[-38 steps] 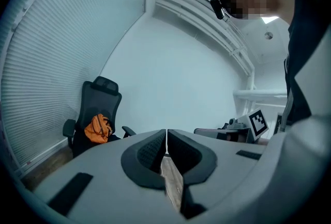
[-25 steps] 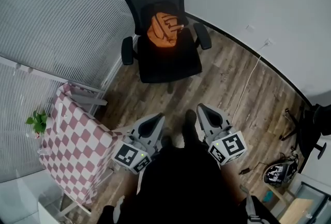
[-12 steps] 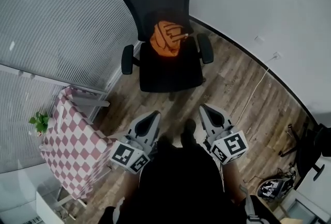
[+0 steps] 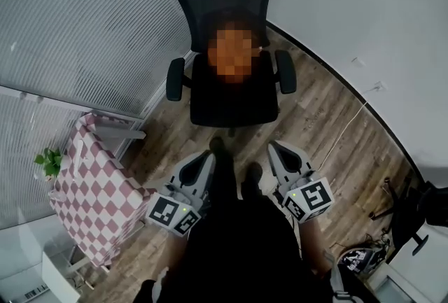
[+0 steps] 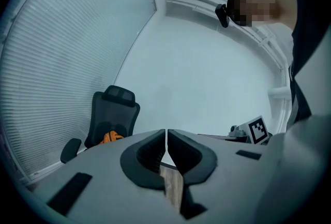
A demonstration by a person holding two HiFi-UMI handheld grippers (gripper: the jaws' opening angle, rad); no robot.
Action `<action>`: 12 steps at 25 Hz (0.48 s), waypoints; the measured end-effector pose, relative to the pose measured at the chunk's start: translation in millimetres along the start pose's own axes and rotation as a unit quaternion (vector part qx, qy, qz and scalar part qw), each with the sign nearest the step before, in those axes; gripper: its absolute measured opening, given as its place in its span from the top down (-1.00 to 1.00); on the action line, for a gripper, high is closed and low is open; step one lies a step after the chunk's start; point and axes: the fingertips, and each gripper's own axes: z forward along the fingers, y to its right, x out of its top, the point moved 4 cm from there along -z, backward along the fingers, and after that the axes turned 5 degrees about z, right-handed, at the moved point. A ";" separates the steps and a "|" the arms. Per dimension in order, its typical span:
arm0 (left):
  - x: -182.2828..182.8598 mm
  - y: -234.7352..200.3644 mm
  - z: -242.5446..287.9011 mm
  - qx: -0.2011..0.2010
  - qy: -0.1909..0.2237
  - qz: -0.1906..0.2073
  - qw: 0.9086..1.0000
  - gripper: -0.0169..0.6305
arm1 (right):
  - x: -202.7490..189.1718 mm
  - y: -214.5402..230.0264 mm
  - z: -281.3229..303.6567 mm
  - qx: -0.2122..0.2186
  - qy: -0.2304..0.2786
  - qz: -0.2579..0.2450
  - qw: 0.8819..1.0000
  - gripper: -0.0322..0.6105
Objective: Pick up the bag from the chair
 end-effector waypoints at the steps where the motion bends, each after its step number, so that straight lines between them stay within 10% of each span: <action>1: 3.6 -7.8 3.8 -0.003 0.004 0.000 1.000 0.84 | 2.2 0.0 7.6 -0.003 0.000 -0.002 1.000 0.84; 12: 69.7 -108.2 46.2 -0.071 0.038 0.023 0.996 0.84 | 55.9 -23.7 115.4 -0.029 0.025 -0.038 0.999 0.84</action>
